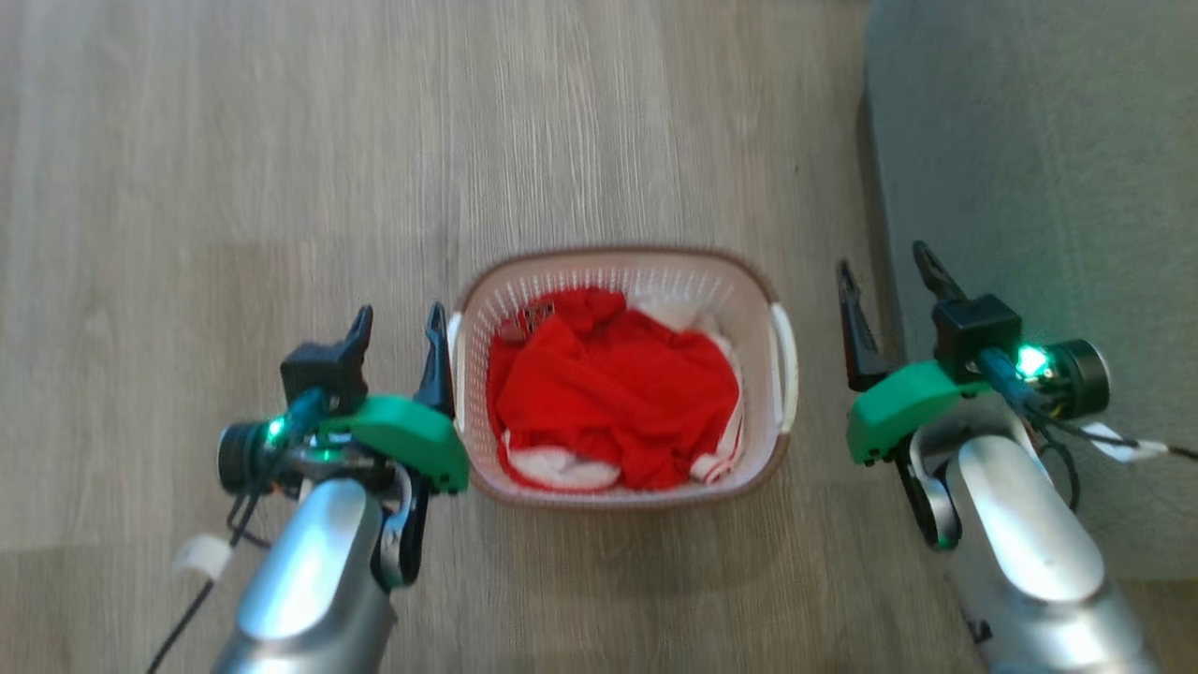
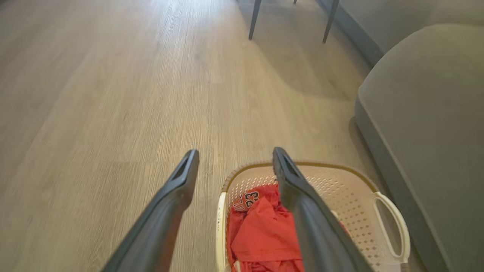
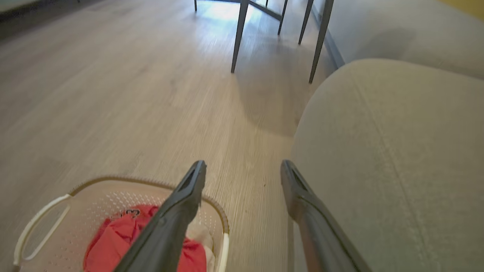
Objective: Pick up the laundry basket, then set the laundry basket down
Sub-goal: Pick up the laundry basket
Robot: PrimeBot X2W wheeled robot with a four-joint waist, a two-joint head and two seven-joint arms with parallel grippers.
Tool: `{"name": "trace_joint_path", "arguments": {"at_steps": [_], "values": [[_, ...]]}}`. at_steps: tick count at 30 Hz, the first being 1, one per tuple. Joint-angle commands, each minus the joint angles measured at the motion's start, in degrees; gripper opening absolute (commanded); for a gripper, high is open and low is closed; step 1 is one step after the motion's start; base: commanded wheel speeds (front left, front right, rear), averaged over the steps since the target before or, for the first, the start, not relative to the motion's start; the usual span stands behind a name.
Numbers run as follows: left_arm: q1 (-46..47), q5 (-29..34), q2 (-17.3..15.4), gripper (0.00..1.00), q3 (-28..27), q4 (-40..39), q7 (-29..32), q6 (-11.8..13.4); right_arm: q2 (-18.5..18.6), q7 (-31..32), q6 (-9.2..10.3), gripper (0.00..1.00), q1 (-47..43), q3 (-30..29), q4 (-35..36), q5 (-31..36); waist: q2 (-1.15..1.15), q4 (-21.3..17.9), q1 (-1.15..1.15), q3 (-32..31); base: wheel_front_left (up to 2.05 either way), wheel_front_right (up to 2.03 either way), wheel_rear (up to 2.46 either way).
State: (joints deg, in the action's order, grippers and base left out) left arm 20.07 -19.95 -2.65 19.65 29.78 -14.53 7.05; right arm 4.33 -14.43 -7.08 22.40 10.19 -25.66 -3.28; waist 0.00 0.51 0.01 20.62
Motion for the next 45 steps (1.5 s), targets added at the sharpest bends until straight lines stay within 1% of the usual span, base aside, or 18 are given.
{"name": "trace_joint_path", "arguments": {"at_steps": [1,3,6,9,14,16,17,21,24,25,26,29,35,39,45], "values": [[2.9,0.1,-0.2,1.0,-1.5,0.5,-0.5,-0.2,0.6,-0.6,-0.41,1.0,1.8,2.1,-0.8,-0.6,0.0,-0.3,-0.01,5.7,0.0,0.0,0.0],[5.1,0.0,-0.2,1.0,-0.6,3.4,-0.5,-1.2,1.0,-0.6,-0.41,1.0,3.8,2.8,-4.1,-1.1,0.0,-0.4,-0.01,8.0,0.0,0.0,0.0],[8.3,-2.5,-0.2,1.0,0.5,7.7,-0.5,-3.9,1.0,-0.6,-0.41,1.0,6.8,2.9,-7.4,-3.3,0.0,0.0,-0.01,11.5,0.0,0.0,0.0],[11.8,-3.7,-0.2,1.0,2.0,12.1,-0.5,-5.2,1.8,-0.6,-0.41,1.0,8.9,3.1,-9.5,-4.8,0.0,0.5,-0.01,15.0,0.0,0.0,0.0],[16.9,-5.5,-0.2,1.0,4.1,19.0,-0.5,-5.6,2.2,-0.6,-0.41,1.0,12.0,4.4,-13.8,-7.7,0.0,0.9,-0.01,19.8,0.0,0.0,0.0],[18.6,-6.6,-0.2,1.0,5.5,21.9,-0.5,-6.2,2.2,-0.6,-0.41,1.0,13.1,5.6,-17.0,-9.1,0.0,1.1,-0.01,21.1,0.0,0.0,0.0],[18.6,-6.6,-0.2,1.0,5.5,21.9,-0.5,-6.2,2.2,-0.6,-0.41,1.0,13.1,5.6,-17.0,-9.1,0.0,1.1,-0.01,21.1,0.0,0.0,0.0],[21.6,-8.3,-0.2,1.0,7.9,27.0,-0.5,-6.4,2.4,-0.6,-0.41,1.0,16.3,10.0,-23.8,-10.9,0.0,1.3,-0.01,23.4,0.0,0.0,0.0],[23.7,-9.8,-0.2,1.0,9.3,29.6,-0.5,-6.9,2.2,-0.3,-0.41,1.0,18.9,12.4,-27.5,-13.0,0.0,1.3,-0.01,25.1,0.0,0.0,0.0],[24.4,-10.5,-0.2,1.0,9.7,30.4,-0.5,-7.0,2.2,-0.2,-0.41,1.0,19.7,13.2,-28.6,-13.7,0.0,1.4,-0.01,25.6,0.0,0.0,0.0],[25.4,-12.7,-0.2,1.0,10.3,32.7,-0.5,-7.4,1.9,0.4,-0.41,1.0,21.2,14.7,-30.4,-15.5,0.0,1.3,-0.01,26.5,0.0,0.0,0.0],[28.3,-14.9,-0.2,1.0,11.7,35.4,-0.5,-7.8,1.9,1.3,-0.41,1.0,23.5,17.9,-31.8,-17.7,0.0,1.1,-0.01,28.3,0.0,0.0,0.0],[32.7,-16.4,-0.2,1.0,15.5,39.5,0.7,-9.3,2.1,3.4,-0.41,1.0,27.4,22.6,-33.6,-22.6,0.0,0.8,-0.01,30.9,0.0,0.0,0.0],[34.7,-16.8,-0.2,1.0,17.3,41.1,1.8,-9.2,2.5,4.8,-0.41,1.0,29.3,25.2,-34.3,-25.8,0.0,0.7,-0.01,32.1,0.0,0.0,0.0],[36.7,-17.3,-0.2,1.0,19.9,42.2,3.9,-9.6,2.7,5.9,-0.41,1.0,31.4,28.3,-35.1,-29.7,0.0,0.5,-0.01,33.6,0.0,0.0,0.0]]}}
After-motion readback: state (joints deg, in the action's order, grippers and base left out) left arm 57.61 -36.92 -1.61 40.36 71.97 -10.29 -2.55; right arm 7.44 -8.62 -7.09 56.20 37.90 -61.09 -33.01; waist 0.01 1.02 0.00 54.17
